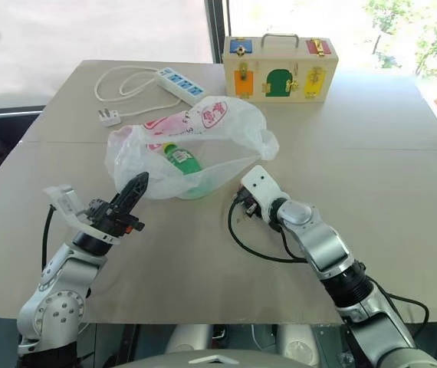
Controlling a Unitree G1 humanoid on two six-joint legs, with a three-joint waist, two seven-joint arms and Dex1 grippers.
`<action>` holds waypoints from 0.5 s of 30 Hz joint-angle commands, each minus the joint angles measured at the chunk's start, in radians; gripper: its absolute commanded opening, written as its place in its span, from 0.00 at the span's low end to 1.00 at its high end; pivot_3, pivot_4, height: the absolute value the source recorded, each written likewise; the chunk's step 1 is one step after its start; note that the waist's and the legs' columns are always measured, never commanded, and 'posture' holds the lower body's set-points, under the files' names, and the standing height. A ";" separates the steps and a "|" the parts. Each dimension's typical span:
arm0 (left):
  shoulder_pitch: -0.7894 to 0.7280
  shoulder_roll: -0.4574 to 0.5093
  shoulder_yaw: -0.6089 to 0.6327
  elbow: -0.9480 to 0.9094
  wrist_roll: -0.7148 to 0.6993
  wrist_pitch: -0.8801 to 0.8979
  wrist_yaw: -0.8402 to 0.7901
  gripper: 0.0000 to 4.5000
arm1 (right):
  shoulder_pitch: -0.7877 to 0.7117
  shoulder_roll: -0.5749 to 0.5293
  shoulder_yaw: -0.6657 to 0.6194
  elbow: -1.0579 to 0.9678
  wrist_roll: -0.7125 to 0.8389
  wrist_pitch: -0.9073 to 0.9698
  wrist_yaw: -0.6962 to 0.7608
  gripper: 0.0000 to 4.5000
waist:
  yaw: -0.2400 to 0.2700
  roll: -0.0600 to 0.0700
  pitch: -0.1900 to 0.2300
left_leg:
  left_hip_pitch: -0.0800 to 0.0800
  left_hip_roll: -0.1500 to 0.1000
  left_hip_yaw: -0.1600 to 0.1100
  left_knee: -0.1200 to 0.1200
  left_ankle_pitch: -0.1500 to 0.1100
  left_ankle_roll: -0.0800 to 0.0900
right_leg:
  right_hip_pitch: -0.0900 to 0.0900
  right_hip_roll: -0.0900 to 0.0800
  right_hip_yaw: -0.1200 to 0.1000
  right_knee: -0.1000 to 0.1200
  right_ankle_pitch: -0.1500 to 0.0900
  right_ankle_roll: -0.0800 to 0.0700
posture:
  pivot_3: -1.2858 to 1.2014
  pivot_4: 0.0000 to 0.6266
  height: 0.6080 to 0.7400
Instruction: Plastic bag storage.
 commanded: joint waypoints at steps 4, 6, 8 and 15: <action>0.062 0.008 -0.007 -0.089 -0.025 0.010 -0.028 0.00 | -0.041 0.051 -0.112 -0.081 0.156 0.106 0.099 0.01 | 0.000 0.000 0.000 | 0.000 0.000 0.000 0.000 0.000 0.000 | 0.000 0.000 0.000 0.000 0.000 0.000 | 0.52 0.24 0.93; 0.078 0.007 -0.011 -0.100 -0.022 0.010 -0.033 0.00 | -0.081 0.040 -0.138 -0.130 0.231 0.171 0.155 0.01 | 0.000 0.001 0.001 | -0.001 0.000 0.000 0.000 0.000 0.000 | 0.000 -0.001 0.000 -0.001 0.000 0.000 | 0.52 0.24 0.93; 0.084 0.004 -0.012 -0.107 -0.021 0.008 -0.031 0.00 | -0.130 0.032 -0.171 -0.167 0.299 0.228 0.191 0.01 | 0.000 0.001 0.002 | -0.001 0.001 0.000 0.000 0.000 0.000 | 0.000 -0.001 0.000 -0.001 0.000 0.000 | 0.52 0.24 0.93; 0.085 -0.012 -0.022 -0.114 -0.006 -0.009 -0.031 0.00 | -0.301 0.007 -0.216 -0.142 0.392 0.307 0.222 0.01 | 0.001 0.001 0.001 | -0.001 0.000 -0.001 -0.001 0.000 0.000 | -0.001 -0.004 -0.002 -0.002 -0.002 -0.004 | 0.52 0.24 0.93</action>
